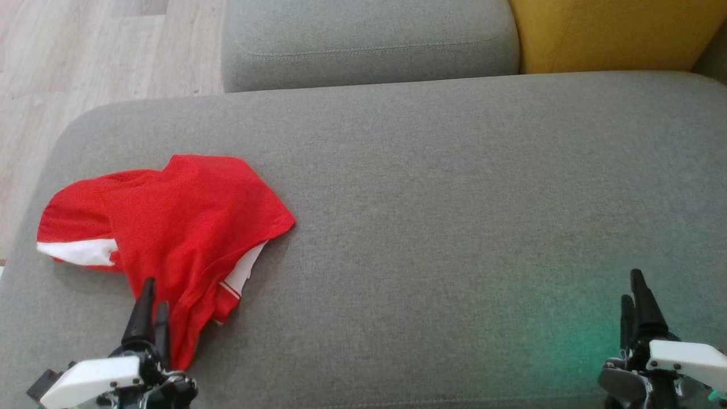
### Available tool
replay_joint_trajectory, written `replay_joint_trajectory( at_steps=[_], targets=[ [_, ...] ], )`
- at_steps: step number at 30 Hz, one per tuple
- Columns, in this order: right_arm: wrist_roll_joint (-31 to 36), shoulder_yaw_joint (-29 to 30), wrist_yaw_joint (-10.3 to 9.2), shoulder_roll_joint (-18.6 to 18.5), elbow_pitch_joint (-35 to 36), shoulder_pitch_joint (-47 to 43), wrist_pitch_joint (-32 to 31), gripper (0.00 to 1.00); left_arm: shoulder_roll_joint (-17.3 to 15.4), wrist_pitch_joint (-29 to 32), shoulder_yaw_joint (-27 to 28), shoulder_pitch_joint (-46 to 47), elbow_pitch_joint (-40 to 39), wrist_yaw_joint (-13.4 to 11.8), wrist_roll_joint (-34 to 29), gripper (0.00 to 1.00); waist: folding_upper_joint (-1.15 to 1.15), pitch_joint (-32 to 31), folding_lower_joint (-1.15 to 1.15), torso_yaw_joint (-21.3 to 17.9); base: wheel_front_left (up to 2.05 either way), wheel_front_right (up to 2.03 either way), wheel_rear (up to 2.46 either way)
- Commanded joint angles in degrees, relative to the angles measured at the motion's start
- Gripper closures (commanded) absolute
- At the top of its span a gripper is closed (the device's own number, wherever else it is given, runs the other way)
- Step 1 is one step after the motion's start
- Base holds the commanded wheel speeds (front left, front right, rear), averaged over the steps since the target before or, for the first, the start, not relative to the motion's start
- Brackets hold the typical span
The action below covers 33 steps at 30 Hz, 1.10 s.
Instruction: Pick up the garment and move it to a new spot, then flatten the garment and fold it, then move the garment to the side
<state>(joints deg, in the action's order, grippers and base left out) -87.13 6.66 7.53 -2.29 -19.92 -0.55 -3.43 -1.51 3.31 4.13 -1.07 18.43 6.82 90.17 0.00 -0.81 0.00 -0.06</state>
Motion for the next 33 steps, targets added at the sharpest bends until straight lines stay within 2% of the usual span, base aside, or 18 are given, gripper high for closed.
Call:
replay_joint_trajectory(
  at_steps=[1,18,33],
  targets=[
    [1.7,0.3,-0.01,-0.2,2.0,2.4,0.8,0.0,-0.6,-0.8,0.6,1.8,-2.6,0.2,-1.2,0.0,0.0,0.0,0.0,0.0,0.0,0.0,0.0],
    [22.0,2.0,-0.01,-0.2,9.1,4.2,3.5,0.0,-0.7,-3.5,1.5,3.2,-8.7,-2.8,-12.1,0.0,0.0,0.5,0.0,0.4,0.0,0.0,0.0],
    [42.7,-2.1,-0.02,-0.3,13.5,3.8,6.0,0.0,-0.8,-6.0,-4.4,3.5,-13.7,-5.5,-30.8,0.0,0.0,0.2,0.0,1.1,0.0,0.0,0.0]
  ],
)
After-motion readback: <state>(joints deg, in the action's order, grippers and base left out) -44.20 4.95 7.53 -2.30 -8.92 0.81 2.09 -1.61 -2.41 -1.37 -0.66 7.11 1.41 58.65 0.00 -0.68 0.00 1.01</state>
